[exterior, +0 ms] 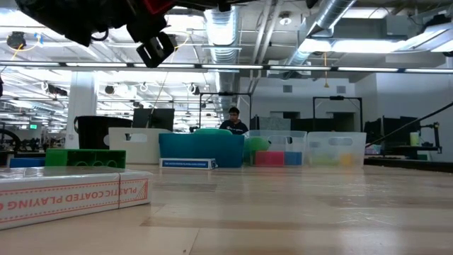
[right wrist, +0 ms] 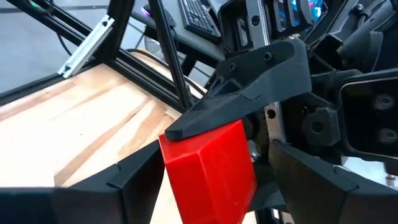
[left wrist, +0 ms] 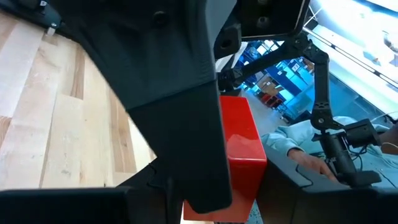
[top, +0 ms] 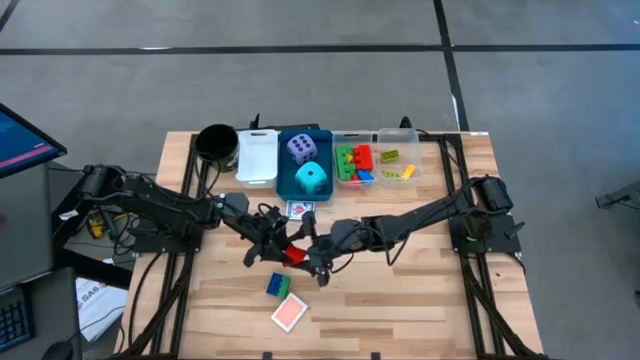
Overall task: Pick & Place Toys
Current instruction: Put the orange triangle blocks into the right transparent bin
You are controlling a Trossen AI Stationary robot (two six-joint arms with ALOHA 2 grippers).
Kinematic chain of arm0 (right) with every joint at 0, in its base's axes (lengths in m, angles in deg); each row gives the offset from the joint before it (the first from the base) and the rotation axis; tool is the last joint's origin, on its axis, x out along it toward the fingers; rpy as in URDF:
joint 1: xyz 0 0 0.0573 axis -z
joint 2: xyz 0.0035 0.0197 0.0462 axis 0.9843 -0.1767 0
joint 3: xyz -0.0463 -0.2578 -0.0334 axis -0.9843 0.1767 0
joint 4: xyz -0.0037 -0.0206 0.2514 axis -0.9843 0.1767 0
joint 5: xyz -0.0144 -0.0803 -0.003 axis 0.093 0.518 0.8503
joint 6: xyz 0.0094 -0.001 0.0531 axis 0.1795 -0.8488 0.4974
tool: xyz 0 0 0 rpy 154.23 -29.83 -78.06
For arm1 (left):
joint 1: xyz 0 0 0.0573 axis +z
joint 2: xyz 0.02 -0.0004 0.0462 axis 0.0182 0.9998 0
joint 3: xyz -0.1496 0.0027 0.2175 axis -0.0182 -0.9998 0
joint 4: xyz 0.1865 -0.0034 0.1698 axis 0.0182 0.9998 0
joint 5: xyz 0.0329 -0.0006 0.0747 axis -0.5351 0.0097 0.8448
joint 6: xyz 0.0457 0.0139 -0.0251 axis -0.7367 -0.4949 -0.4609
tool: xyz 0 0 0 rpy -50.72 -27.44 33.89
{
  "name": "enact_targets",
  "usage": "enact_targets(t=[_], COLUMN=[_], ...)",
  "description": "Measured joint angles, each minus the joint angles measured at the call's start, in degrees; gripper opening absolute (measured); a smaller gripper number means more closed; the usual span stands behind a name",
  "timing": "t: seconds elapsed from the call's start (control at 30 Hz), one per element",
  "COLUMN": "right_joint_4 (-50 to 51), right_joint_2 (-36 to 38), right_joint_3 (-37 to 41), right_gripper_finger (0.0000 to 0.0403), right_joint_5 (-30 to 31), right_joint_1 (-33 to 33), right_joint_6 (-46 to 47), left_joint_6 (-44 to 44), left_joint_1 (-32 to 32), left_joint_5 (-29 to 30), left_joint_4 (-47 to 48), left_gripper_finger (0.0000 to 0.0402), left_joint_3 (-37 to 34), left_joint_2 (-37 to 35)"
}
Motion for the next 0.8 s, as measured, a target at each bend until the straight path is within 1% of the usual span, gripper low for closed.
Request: enact_targets(t=[0.07, 0.1, 0.13, 0.2, 0.4, 0.63, 0.8], right_joint_4=[0.02, -0.14, -0.73, -0.37, 3.39, 5.04, 6.65], right_joint_2=[0.00, -0.05, -0.22, -0.13, -0.22, -0.26, -0.26], right_joint_3=[0.00, -0.01, -0.17, -0.23, -2.38, -3.56, -3.64], right_gripper_finger=[0.0282, 0.0282, 0.0282, 0.0282, 0.0282, 0.0282, 0.0273], right_joint_5=[-1.10, -1.97, -0.97, -1.66, -1.82, -2.04, 0.44], right_joint_1=[0.00, 0.00, -0.04, 0.02, -0.02, -0.09, -0.17], right_joint_6=[0.74, 0.79, 0.69, 0.81, 0.81, 0.88, 1.05], left_joint_6=[0.06, 0.07, 0.15, 0.11, 0.79, 1.42, 1.62], left_joint_1=[0.00, 0.02, 0.23, 0.24, 0.42, 0.44, 0.50], left_joint_5=[0.02, 1.73, 2.37, 5.24, 4.81, 4.10, 4.09], left_joint_4=[-0.13, -0.59, -0.74, -0.93, -0.83, -0.42, 0.25], left_gripper_finger=[0.0137, 0.0137, 0.0137, 0.0137, 0.0137, 0.0137, 0.0137], left_joint_3=[0.06, 0.15, 0.51, 0.48, 0.50, 0.48, 0.42], left_joint_2=[0.00, 0.02, 0.09, 0.09, 0.04, 0.02, 0.02])
